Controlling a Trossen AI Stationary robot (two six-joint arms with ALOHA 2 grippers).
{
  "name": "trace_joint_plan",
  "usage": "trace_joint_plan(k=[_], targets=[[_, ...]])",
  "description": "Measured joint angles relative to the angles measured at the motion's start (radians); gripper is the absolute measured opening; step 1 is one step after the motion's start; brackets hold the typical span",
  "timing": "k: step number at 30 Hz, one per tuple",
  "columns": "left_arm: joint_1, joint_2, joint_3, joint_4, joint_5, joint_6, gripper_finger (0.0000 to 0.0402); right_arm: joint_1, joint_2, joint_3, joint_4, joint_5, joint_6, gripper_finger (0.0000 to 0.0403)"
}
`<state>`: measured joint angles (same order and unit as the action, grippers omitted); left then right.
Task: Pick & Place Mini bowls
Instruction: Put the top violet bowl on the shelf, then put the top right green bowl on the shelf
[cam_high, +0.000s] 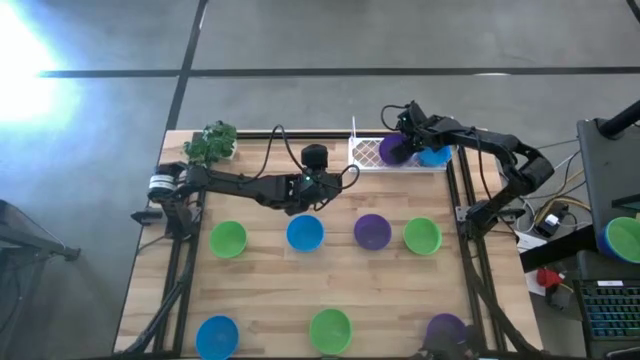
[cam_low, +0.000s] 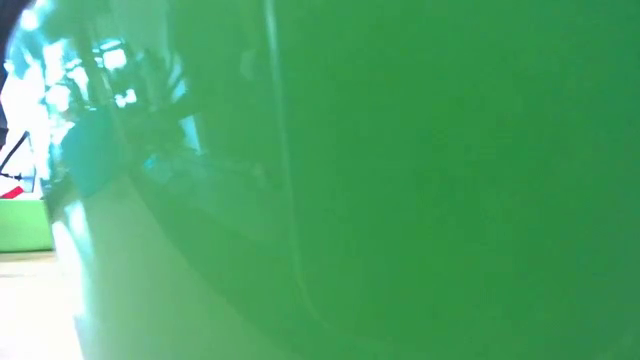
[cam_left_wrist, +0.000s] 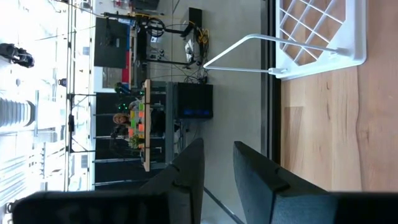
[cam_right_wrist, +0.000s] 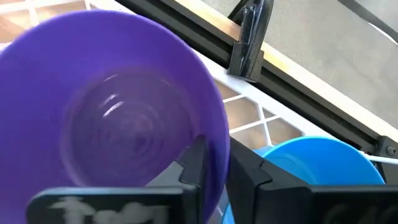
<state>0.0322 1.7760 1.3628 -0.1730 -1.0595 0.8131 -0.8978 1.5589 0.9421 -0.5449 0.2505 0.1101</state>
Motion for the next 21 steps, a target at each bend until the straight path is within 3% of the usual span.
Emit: trace_joint_plan(k=[4, 11, 21], targets=[[0.000, 0.000, 0.000, 0.000, 0.000, -0.001, 0.0085, 0.001, 0.000, 0.000, 0.001, 0.066, 0.013, 0.0080], [0.000, 0.000, 0.000, 0.000, 0.000, -0.001, 0.0085, 0.003, -0.006, 0.007, 0.002, 0.053, 0.014, 0.0098], [0.000, 0.000, 0.000, 0.000, 0.000, -0.008, 0.0085, 0.005, -0.002, 0.010, 0.004, -0.203, -0.017, 0.0079]])
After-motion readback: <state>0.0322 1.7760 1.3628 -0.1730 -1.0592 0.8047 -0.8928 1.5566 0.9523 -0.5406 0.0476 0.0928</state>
